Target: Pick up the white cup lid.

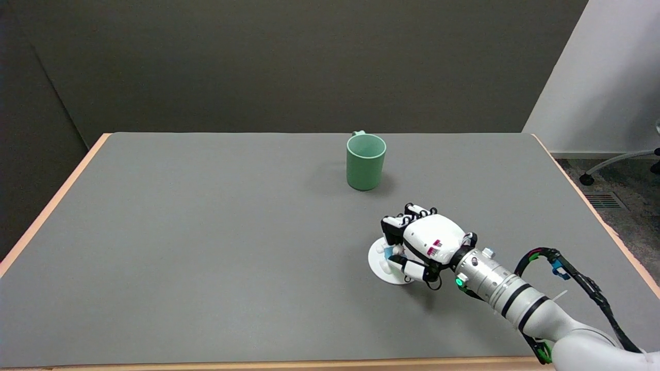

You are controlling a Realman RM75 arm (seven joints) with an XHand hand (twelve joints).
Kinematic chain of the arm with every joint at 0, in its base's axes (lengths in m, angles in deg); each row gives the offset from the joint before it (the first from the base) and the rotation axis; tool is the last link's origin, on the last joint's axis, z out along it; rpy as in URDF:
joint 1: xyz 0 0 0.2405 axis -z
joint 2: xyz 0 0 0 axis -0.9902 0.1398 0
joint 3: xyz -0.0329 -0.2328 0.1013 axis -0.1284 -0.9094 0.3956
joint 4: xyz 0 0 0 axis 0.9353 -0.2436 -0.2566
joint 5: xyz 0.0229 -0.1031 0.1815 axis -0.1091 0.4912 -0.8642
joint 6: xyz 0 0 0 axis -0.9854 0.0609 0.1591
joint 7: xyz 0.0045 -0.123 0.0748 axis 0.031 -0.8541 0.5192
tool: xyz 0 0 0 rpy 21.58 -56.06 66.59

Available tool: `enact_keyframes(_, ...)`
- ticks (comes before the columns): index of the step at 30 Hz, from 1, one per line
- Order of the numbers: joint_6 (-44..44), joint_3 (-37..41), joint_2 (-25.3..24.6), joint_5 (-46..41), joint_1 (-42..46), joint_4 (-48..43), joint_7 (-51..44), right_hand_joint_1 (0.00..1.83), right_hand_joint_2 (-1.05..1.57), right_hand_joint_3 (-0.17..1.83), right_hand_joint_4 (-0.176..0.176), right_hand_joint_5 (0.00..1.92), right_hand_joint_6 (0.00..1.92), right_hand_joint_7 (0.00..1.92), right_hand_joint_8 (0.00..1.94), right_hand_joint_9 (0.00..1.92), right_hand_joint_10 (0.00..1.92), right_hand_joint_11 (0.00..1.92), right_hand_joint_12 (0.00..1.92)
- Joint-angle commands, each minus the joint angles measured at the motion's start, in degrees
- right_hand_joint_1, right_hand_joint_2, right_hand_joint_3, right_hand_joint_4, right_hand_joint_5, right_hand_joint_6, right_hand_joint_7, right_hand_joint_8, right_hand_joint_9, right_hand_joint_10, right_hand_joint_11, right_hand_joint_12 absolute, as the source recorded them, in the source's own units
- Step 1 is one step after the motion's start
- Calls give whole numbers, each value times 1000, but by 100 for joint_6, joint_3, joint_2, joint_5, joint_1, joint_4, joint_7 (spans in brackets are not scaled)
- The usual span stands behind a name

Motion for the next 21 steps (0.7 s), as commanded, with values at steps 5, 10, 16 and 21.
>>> enact_keyframes(5,-462,266,64,38,-254,43,0,1060,1338,106,-64,381,1810,651,1543,561,1045,234,1502)
enact_keyframes(10,-564,266,172,38,-383,156,0,1076,1326,100,-73,395,1791,674,1507,594,1015,296,1488)
enact_keyframes(16,-628,293,277,38,-530,208,0,1087,1303,121,-72,419,1771,694,1469,645,1007,345,1486)
enact_keyframes(21,-700,409,301,38,-626,208,0,1101,1284,132,-77,435,1748,716,1438,661,997,370,1484)
